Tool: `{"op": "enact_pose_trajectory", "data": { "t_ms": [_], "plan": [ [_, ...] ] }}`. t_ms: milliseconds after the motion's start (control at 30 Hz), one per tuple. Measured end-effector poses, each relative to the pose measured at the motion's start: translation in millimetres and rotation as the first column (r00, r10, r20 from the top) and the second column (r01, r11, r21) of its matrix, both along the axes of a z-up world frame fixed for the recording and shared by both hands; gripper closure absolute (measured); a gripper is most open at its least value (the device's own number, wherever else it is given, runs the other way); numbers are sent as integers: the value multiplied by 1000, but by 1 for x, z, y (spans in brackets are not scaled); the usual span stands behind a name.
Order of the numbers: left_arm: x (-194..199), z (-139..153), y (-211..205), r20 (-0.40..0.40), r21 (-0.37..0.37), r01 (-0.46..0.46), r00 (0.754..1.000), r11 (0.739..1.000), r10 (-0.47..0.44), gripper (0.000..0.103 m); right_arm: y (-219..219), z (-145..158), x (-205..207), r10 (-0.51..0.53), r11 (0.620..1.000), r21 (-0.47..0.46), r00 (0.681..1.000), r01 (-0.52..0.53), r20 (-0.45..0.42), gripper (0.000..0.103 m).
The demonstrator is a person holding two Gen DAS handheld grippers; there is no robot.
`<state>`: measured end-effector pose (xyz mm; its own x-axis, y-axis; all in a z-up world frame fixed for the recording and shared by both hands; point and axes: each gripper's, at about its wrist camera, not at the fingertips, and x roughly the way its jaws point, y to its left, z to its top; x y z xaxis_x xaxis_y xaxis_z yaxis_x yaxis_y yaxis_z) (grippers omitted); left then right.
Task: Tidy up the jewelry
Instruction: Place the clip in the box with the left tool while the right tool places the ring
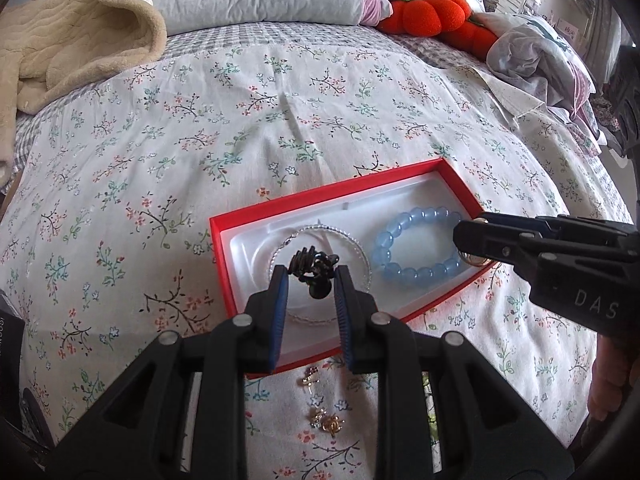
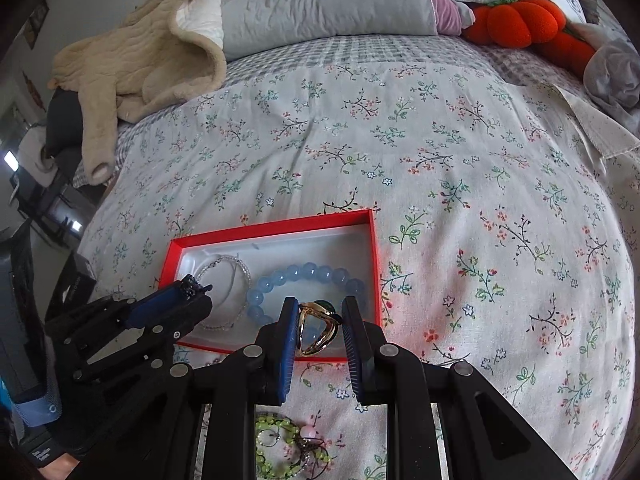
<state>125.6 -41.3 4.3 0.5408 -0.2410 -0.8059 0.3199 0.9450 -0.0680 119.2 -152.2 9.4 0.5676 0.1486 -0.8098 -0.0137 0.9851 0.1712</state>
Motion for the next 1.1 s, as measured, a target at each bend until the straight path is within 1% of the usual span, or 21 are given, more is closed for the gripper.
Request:
{"op": "enact_pose_trajectory", "data": {
  "t_ms": [300, 500, 600, 667, 767, 833, 900, 1067, 1100],
  "plan": [
    [6, -7, 1, -6, 13, -14, 1000, 1000, 14, 78, 5, -9, 12, 11, 1000, -17, 1000, -11, 4, 81],
    [5, -6, 0, -2, 23, -8, 1000, 1000, 8, 76, 4, -10, 13, 15, 1000, -7, 1000, -15, 9, 80],
    [3, -5, 0, 3, 27, -4, 1000, 1000, 4, 69, 3, -8, 12, 26, 1000, 5, 1000, -26, 10, 79],
    [1, -3, 0, 9, 30, 0, 1000, 1000, 0, 65, 4, -5, 10, 36, 999, 9, 999, -36, 18, 77],
    [-3, 2, 1, 17, 32, 6, 1000, 999, -6, 62, 3, 2, 5, 39, 999, 13, 999, -39, 35, 70],
    [-6, 6, 1, 24, 29, 9, 1000, 1000, -10, 61, 3, 7, 0, 36, 999, 23, 998, -37, 51, 52],
    [-9, 10, 2, 29, 26, 10, 1000, 1000, -10, 60, 2, 13, -5, 36, 999, 30, 997, -39, 75, 50],
    [-18, 20, 6, 41, 16, 5, 999, 1000, -6, 49, 0, 25, -16, 43, 999, 23, 994, -45, 99, 50],
    [-20, 21, 6, 44, 17, 7, 999, 1000, -7, 48, -1, 26, -18, 41, 999, 22, 994, -43, 100, 50]
  ]
}}
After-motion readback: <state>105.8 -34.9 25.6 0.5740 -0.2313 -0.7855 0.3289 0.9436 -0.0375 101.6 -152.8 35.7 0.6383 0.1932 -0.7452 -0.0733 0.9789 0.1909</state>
